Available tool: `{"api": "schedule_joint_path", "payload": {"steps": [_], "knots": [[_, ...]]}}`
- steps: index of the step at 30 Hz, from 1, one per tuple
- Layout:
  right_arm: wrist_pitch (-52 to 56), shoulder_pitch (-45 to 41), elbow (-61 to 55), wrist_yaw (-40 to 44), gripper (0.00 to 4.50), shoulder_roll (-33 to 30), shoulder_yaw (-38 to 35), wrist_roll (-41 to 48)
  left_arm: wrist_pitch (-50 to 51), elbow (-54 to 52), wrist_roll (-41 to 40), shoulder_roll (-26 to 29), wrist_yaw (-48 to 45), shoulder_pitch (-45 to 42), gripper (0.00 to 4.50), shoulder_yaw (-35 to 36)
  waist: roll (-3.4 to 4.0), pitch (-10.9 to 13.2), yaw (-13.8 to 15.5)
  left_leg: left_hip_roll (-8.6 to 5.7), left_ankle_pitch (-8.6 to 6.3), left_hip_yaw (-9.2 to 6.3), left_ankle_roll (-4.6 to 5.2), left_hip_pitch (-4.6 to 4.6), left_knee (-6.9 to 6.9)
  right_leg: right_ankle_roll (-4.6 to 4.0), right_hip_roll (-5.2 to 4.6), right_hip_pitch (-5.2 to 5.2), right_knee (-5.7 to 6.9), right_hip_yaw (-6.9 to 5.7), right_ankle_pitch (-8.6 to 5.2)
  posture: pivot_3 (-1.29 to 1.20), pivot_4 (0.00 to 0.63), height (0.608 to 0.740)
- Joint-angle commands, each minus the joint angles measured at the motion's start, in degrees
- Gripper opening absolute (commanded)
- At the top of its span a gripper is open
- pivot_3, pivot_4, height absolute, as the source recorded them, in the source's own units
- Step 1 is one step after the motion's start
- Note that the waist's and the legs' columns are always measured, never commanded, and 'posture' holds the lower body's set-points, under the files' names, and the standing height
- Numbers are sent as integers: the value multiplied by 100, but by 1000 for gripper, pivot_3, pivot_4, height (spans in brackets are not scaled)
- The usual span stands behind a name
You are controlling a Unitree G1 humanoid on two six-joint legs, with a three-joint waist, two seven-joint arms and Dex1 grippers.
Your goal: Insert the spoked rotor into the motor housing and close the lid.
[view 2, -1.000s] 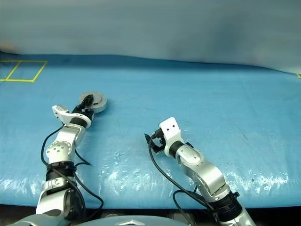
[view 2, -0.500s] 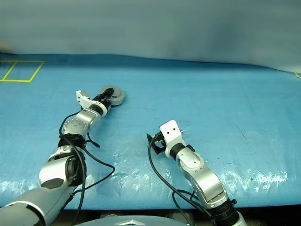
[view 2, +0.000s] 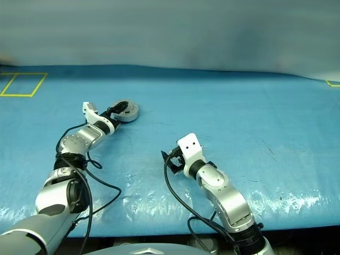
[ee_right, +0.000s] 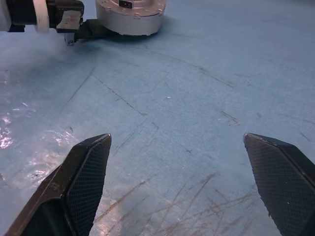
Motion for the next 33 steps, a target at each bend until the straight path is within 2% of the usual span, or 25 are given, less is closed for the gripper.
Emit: {"api": "schedule_joint_path", "payload": {"steps": [1,6,8,10,12,15,21,27,32,33], "knots": [[102,-82,-263,95,4500,61,25,5,759,-739,-42,156,185,795,4491,119,3,-2,-10,0,0,0,0,3,1,0,0,0,7,1,0,0,150,740],[90,-111,-241,171,4500,138,22,-18,1584,-2261,-296,184,522,1873,4491,253,6,-4,2,1,3,0,-4,36,1,14,0,28,20,2,-10,0,150,740],[39,-94,-199,186,4500,194,-47,15,1814,-3133,17,393,509,2429,4491,-211,4,-6,6,1,4,3,-5,61,1,25,0,48,20,5,-18,0,150,740],[-98,-59,-135,227,4500,234,-150,51,1674,-4260,679,826,397,3127,4491,-1044,4,-7,1,2,5,8,-6,71,1,25,0,54,21,10,-18,0,150,740],[-283,-37,-59,235,4500,261,-265,22,993,-5239,1278,1037,261,3722,4491,-1579,12,-11,0,4,5,18,-8,78,-4,23,0,53,20,20,-18,0,150,740],[-716,-32,89,227,4500,114,-271,-294,-634,-6143,2035,817,-20,4364,4491,-1889,13,-9,57,4,4,32,-8,72,-9,-2,-5,43,15,29,-31,0,150,740],[-1727,230,497,131,4500,-53,-373,-803,-2333,-6808,3493,717,-129,5135,4491,-2648,-9,3,162,8,3,32,-7,41,-9,-16,-2,20,5,24,-38,0,150,740],[-2240,936,300,74,4500,-45,-433,-951,-3385,-6670,3974,339,-311,5577,4491,-3016,-8,4,157,10,-3,33,3,7,-8,-6,-3,-5,-8,22,-30,0,150,740],[-2059,1542,-85,-4,4500,221,-464,-761,-3788,-6302,4113,-45,-216,5392,4491,-2998,-7,4,159,10,-3,32,3,-10,-2,-3,-2,-19,-7,21,-30,0,150,740],[-2057,1626,-134,-9,4322,261,-473,-751,-3812,-6264,4102,-97,-228,5361,4499,-2981,-8,4,152,9,-3,32,4,-9,-1,-5,-3,-18,-7,21,-32,0,150,740]]}}
